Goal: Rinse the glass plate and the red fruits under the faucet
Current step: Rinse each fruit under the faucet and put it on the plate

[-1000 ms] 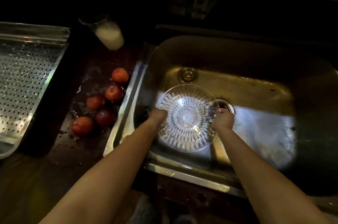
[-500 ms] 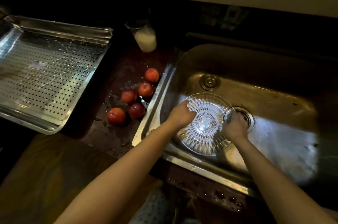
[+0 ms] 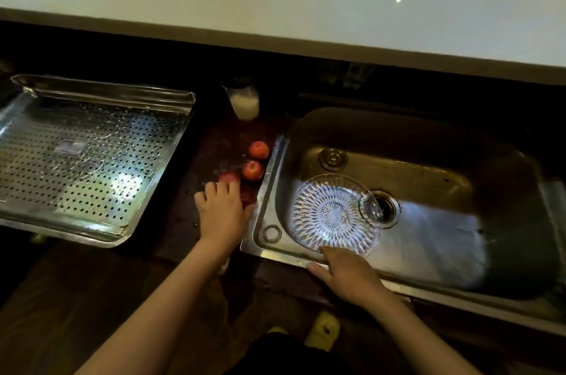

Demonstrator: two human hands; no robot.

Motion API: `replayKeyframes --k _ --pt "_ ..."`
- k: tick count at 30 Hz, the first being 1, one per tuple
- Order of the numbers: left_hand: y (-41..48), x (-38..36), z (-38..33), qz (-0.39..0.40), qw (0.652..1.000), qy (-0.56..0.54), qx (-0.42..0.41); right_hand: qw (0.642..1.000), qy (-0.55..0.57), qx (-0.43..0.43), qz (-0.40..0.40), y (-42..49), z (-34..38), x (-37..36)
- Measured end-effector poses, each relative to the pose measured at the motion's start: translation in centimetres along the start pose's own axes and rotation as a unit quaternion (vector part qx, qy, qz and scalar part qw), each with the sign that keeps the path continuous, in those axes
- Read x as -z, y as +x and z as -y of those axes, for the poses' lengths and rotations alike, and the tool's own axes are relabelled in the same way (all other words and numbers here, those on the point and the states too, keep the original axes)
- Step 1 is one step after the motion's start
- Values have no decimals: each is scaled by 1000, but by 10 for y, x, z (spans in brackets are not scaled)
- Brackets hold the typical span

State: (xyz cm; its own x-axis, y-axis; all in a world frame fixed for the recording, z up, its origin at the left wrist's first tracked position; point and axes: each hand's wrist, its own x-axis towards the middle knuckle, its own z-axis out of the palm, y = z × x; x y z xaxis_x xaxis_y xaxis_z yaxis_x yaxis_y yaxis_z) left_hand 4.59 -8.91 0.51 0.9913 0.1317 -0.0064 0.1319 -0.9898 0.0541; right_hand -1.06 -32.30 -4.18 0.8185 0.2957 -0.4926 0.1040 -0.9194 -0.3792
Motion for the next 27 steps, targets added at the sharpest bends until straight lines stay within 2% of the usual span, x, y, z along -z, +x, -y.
replayKeyframes --k 6,14,17,19,21,23,25,27 --pt "7 -11 1 -11 999 -27 -33 998 -24 -16 -62 -1 0 -10" --pt "9 -6 1 -21 993 -110 -42 995 -27 -27 -89 0 -1 -16" --pt "5 9 -12 -38 981 -175 -80 992 -40 -32 -113 -4 1 -16" --pt "2 22 -28 -39 959 -252 -123 993 -27 -30 -112 -5 3 -14" --pt "-2 33 -48 -25 929 -324 -177 996 30 -22 -78 -7 1 -7" --pt "-4 43 -74 0 898 -376 -227 985 165 -21 -53 -12 -6 6" --pt "-6 51 -105 28 875 -399 -271 947 302 -40 -101 -23 -22 27" --pt "-6 57 -140 56 855 -414 -308 889 418 -53 -180 -38 -43 57"
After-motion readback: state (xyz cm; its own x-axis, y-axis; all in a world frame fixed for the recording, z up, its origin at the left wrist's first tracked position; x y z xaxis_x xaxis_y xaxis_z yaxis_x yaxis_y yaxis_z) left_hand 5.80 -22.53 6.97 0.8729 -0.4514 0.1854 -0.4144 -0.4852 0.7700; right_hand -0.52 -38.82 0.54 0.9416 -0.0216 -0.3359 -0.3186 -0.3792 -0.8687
